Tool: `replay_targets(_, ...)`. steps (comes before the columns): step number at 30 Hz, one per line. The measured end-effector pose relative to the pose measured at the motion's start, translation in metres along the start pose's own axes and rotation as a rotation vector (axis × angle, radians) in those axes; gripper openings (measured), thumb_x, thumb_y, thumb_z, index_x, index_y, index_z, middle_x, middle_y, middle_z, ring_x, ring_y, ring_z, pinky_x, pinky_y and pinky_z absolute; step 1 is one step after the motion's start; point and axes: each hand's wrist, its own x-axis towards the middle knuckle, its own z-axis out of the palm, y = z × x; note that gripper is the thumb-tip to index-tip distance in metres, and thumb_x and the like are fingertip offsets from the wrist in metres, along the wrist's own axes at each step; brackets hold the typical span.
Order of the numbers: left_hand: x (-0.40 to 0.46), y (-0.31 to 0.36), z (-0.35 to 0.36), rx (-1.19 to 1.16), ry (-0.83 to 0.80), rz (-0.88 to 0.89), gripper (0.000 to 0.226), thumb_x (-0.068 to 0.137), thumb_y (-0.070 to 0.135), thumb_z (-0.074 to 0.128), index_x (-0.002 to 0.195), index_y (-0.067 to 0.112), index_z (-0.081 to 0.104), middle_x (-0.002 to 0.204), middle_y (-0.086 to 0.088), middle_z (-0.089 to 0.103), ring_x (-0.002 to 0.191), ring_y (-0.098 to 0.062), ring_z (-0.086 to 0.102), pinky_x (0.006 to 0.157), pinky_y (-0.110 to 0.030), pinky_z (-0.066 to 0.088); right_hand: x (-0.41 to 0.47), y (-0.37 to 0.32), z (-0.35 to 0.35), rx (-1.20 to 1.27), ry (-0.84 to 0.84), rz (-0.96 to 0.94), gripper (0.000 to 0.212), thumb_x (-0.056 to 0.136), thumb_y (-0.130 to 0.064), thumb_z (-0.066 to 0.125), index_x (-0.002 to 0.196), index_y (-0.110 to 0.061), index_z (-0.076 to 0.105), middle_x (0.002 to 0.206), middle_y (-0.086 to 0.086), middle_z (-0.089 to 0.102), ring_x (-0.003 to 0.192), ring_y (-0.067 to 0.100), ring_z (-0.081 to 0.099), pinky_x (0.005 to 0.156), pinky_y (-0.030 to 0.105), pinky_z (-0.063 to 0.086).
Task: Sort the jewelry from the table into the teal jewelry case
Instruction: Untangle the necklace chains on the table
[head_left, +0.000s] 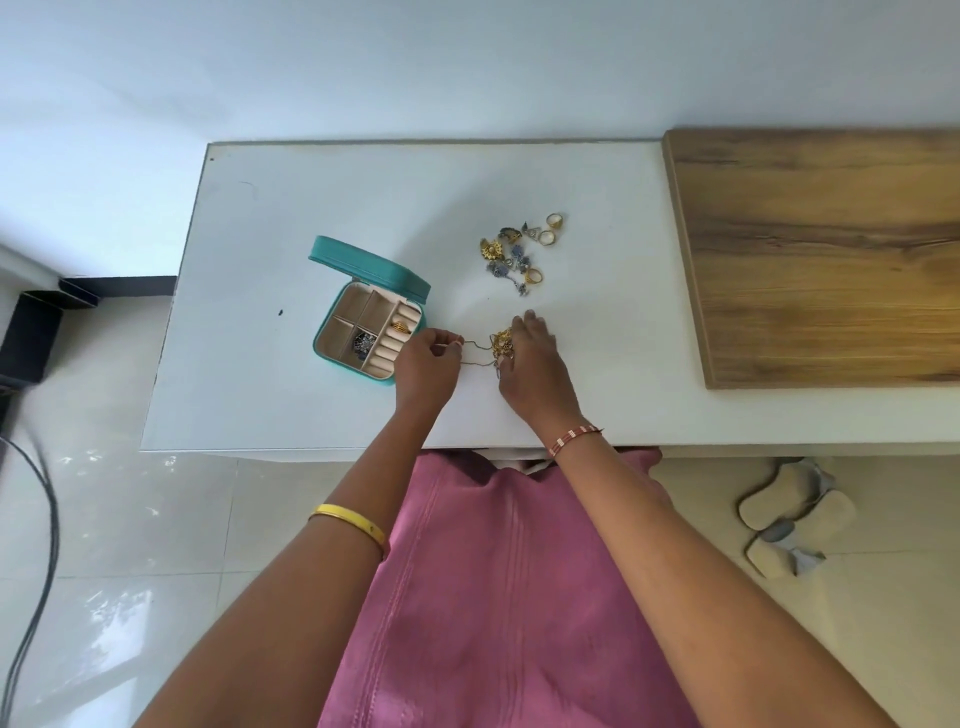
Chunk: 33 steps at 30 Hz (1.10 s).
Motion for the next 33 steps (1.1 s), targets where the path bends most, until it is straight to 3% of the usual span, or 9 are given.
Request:
replay_targets(7, -0.009, 0.001, -0.004, 0.001, -0.011, 0.018, 0.014, 0.090, 0.011, 0.055, 0.098, 0.007, 0.066, 0.083, -0.005, 0.063, 0.078, -0.020, 0.057, 0.074, -0.032, 0.047, -0.005, 0.003, -0.020, 0.145, 0.019, -0.091, 0.041, 0.091, -0.001, 0.043, 0.132, 0.001, 0.047, 0.137, 0.017, 0.049, 0.128, 0.026, 0.045, 0.106, 0.023, 0.029)
replay_targets(10, -0.012, 0.005, -0.005, -0.008, -0.029, 0.021, 0.016, 0.090, 0.010, 0.054, 0.099, 0.004, 0.065, 0.080, -0.005, 0.063, 0.074, -0.020, 0.059, 0.072, -0.031, 0.048, -0.005, 0.006, -0.027, 0.126, 0.042, -0.057, 0.042, 0.091, -0.001, 0.043, 0.133, 0.000, 0.046, 0.135, 0.018, 0.050, 0.126, 0.027, 0.047, 0.104, 0.024, 0.031)
replay_targets(16, -0.019, 0.026, -0.007, -0.064, -0.094, 0.089, 0.015, 0.092, 0.011, 0.052, 0.095, 0.007, 0.067, 0.063, 0.002, 0.059, 0.044, 0.000, 0.050, 0.047, -0.011, 0.037, 0.000, 0.001, -0.027, 0.164, 0.034, -0.102, 0.045, 0.086, 0.000, 0.054, 0.131, -0.007, 0.051, 0.133, 0.013, 0.053, 0.123, 0.027, 0.047, 0.100, 0.025, 0.036)
replay_targets(19, -0.022, 0.039, -0.007, -0.105, -0.121, 0.140, 0.016, 0.092, 0.012, 0.052, 0.093, 0.007, 0.067, 0.062, 0.002, 0.058, 0.039, 0.003, 0.047, 0.046, -0.011, 0.036, 0.003, -0.007, -0.032, 0.309, -0.012, -0.084, 0.030, 0.086, -0.006, 0.061, 0.116, -0.007, 0.062, 0.120, 0.010, 0.062, 0.103, 0.025, 0.061, 0.073, 0.004, 0.042)
replay_targets(22, -0.024, 0.049, -0.010, -0.140, -0.136, 0.146, 0.017, 0.093, 0.014, 0.051, 0.086, 0.011, 0.066, 0.060, 0.002, 0.056, 0.038, 0.002, 0.044, 0.043, -0.010, 0.034, 0.005, -0.010, -0.041, 0.338, 0.026, -0.086, 0.014, 0.086, -0.012, 0.061, 0.095, -0.004, 0.069, 0.100, 0.009, 0.069, 0.087, 0.018, 0.060, 0.063, 0.012, 0.036)
replay_targets(25, -0.023, 0.054, -0.019, -0.135, -0.163, 0.149, 0.020, 0.095, 0.016, 0.050, 0.080, 0.012, 0.064, 0.059, 0.001, 0.052, 0.038, 0.001, 0.042, 0.042, -0.009, 0.033, 0.005, -0.010, -0.059, 0.522, 0.044, -0.012, 0.009, 0.086, -0.008, 0.059, 0.082, -0.006, 0.067, 0.095, 0.011, 0.069, 0.088, 0.016, 0.059, 0.078, 0.023, 0.042)
replay_targets(28, -0.021, 0.054, -0.029, -0.103, -0.168, 0.137, 0.030, 0.094, 0.026, 0.052, 0.066, 0.015, 0.059, 0.056, -0.001, 0.048, 0.046, -0.008, 0.042, 0.049, -0.016, 0.036, 0.002, -0.009, -0.081, 0.916, 0.052, 0.100, 0.025, 0.087, -0.001, 0.048, 0.068, -0.013, 0.058, 0.080, 0.016, 0.068, 0.079, 0.021, 0.062, 0.083, 0.031, 0.048)
replay_targets(31, -0.023, 0.053, -0.037, -0.126, -0.153, 0.115, 0.039, 0.094, 0.031, 0.053, 0.058, 0.015, 0.052, 0.050, -0.001, 0.047, 0.048, -0.013, 0.043, 0.055, -0.023, 0.037, -0.001, -0.007, -0.097, 1.325, 0.054, 0.164, 0.026, 0.088, 0.003, 0.039, 0.068, -0.009, 0.052, 0.055, 0.005, 0.059, 0.058, 0.018, 0.061, 0.076, 0.035, 0.054)
replay_targets(33, -0.025, 0.055, -0.042, -0.190, -0.144, 0.097, 0.040, 0.093, 0.031, 0.053, 0.057, 0.015, 0.050, 0.046, 0.004, 0.048, 0.049, -0.013, 0.045, 0.057, -0.026, 0.039, -0.001, -0.004, -0.103, 1.389, 0.064, 0.190, 0.027, 0.088, 0.000, 0.039, 0.066, -0.008, 0.052, 0.046, -0.001, 0.053, 0.048, 0.013, 0.053, 0.066, 0.035, 0.055)
